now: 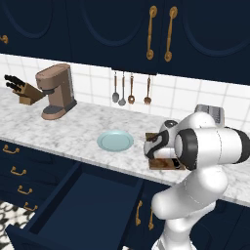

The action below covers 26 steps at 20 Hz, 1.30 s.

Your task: Pick up the knife from the drawer and place it on the cutting board. Then place the meat from the plate to the cutting board.

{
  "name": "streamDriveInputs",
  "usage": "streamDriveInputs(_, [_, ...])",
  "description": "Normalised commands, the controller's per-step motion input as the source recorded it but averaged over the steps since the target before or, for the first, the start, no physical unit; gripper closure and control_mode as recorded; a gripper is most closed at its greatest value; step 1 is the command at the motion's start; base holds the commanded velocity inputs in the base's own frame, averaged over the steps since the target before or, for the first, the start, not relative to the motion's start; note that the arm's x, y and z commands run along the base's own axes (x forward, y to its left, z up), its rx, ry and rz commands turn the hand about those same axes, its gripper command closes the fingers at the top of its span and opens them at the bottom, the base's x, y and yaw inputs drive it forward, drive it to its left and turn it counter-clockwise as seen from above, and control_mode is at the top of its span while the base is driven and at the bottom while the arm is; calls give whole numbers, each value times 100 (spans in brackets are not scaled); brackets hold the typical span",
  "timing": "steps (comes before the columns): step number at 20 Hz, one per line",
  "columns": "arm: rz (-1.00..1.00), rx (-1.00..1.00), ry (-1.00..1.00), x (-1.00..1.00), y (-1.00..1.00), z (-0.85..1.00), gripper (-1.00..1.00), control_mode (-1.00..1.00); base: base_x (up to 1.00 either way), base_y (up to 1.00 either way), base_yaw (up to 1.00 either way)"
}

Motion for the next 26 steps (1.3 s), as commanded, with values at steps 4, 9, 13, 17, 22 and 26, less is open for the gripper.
streamDriveInputs(4, [0,0,0,17,0,0,100,-100,0,0,0])
streamDriveInputs(9, [0,0,0,4,0,1,-100,-100,0,0,0])
streamDriveInputs(13, [0,0,0,0,2,14,-100,-100,0,0,0])
streamDriveInputs(17, [0,0,0,0,0,26,-100,-100,0,0,0])
streamDriveInputs(22, [0,0,-4,-9,1,32,-100,-100,0,0,0])
streamDriveInputs(26, [0,-6,-17,-55,23,51,-100,-100,0,0,0])
